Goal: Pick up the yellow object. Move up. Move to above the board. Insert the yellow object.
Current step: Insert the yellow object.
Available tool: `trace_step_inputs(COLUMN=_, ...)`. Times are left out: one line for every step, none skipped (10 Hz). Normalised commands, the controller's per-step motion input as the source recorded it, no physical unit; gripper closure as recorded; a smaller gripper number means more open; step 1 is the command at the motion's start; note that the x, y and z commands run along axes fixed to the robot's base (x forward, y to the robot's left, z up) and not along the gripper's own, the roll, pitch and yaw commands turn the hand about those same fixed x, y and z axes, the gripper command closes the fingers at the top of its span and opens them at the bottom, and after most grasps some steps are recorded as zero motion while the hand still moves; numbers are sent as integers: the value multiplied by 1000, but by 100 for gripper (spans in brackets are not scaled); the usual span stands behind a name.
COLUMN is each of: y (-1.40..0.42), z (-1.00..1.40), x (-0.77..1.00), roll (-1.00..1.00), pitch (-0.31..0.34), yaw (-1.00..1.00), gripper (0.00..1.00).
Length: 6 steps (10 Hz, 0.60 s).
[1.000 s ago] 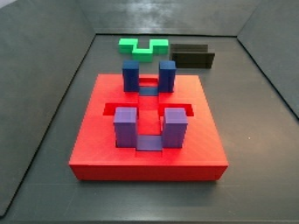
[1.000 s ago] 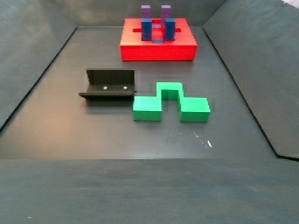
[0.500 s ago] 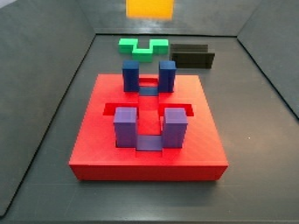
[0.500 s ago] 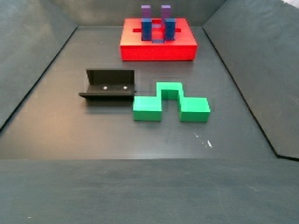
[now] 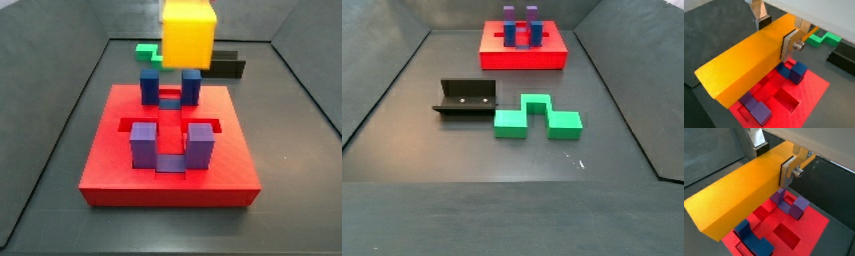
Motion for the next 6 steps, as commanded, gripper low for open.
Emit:
trace_step_inputs(y=-17, z=-346, x=51, roll=129, pitch=0, yaw=174, gripper=100)
trace_step_inputs(y=-20, z=-303, x=3, roll=134, pitch=0, yaw=169, gripper=100)
trace_step_inputs(y=-37, z=-251, x=0, roll=150, pitch=0, yaw=89, gripper=100)
trace_step_inputs(y=-14, z=-306, x=0, roll=221, pitch=0, yaw=3, gripper=100)
trace_step_inputs(y=0, z=-326, x=51, roll=300, pitch=10, yaw=0, gripper=100)
trace_step_inputs(y=-6, z=-366, x=74, roll=391, pitch=30, yaw=0, gripper=100)
